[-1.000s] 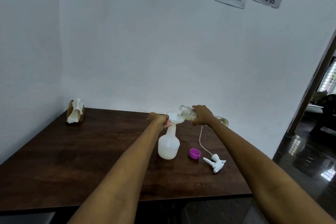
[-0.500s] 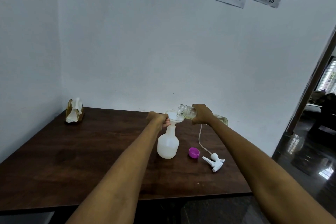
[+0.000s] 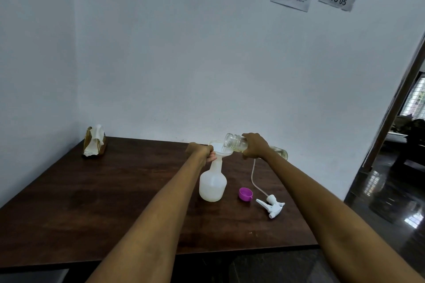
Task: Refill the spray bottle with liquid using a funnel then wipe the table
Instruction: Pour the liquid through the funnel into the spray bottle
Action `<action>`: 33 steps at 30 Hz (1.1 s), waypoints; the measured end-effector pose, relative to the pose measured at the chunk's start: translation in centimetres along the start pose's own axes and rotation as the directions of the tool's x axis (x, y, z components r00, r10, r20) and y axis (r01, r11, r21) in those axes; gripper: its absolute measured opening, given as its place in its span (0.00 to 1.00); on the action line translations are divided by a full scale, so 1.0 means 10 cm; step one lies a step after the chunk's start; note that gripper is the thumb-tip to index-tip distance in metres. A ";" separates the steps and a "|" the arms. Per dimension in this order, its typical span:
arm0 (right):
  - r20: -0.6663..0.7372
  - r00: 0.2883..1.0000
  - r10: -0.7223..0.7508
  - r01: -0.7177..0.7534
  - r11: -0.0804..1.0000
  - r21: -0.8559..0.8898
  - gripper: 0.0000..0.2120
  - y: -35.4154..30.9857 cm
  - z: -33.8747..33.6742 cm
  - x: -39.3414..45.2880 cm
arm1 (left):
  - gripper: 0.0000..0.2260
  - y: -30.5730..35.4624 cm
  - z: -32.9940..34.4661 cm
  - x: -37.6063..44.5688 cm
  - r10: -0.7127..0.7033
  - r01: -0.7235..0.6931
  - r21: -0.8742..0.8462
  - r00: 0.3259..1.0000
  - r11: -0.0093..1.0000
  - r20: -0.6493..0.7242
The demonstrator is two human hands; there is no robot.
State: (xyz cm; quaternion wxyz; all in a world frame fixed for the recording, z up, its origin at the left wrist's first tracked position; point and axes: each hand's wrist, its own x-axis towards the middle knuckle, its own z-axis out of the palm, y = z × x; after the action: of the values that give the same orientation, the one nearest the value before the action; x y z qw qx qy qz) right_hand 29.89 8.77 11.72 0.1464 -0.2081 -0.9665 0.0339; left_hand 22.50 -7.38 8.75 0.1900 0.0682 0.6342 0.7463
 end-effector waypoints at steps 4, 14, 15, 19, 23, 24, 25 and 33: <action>-0.006 1.000 -0.003 0.003 1.000 0.009 0.20 -0.01 0.00 0.00 | 0.05 0.00 0.01 0.01 -0.008 0.008 -0.011 1.000 1.000 -0.004; -0.003 1.000 -0.007 0.007 1.000 0.002 0.21 0.00 -0.02 -0.01 | 0.09 0.00 0.02 0.02 -0.018 0.018 0.006 1.000 1.000 -0.003; -0.001 1.000 -0.007 0.007 1.000 0.001 0.21 0.00 -0.02 -0.01 | 0.10 0.00 0.02 0.01 -0.022 0.022 0.010 1.000 1.000 -0.004; 0.003 1.000 -0.004 0.004 1.000 -0.002 0.21 0.00 -0.02 -0.01 | 0.09 0.01 0.01 0.01 -0.024 0.024 0.010 1.000 1.000 -0.014; 0.005 1.000 -0.004 0.005 1.000 -0.015 0.21 0.00 -0.03 0.00 | 0.10 0.01 0.02 -0.01 -0.011 0.011 0.003 1.000 1.000 0.002; 0.006 1.000 -0.005 0.005 1.000 -0.018 0.22 0.00 -0.03 0.00 | 0.11 0.01 0.02 -0.01 -0.007 0.007 -0.003 1.000 1.000 0.002; 0.008 1.000 -0.005 0.005 1.000 -0.020 0.22 0.00 -0.03 0.00 | 0.12 0.01 0.02 -0.01 -0.006 0.006 -0.009 1.000 1.000 0.000; 0.008 1.000 -0.003 0.003 1.000 -0.012 0.22 -0.01 -0.03 -0.01 | 0.19 0.01 0.01 -0.03 0.015 -0.015 0.008 1.000 1.000 -0.016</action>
State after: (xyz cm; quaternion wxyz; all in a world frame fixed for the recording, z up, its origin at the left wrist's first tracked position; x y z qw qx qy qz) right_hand 30.01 8.61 11.98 0.1415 -0.2072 -0.9676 0.0286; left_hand 22.75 -7.36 8.95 0.1792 0.0677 0.6383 0.7456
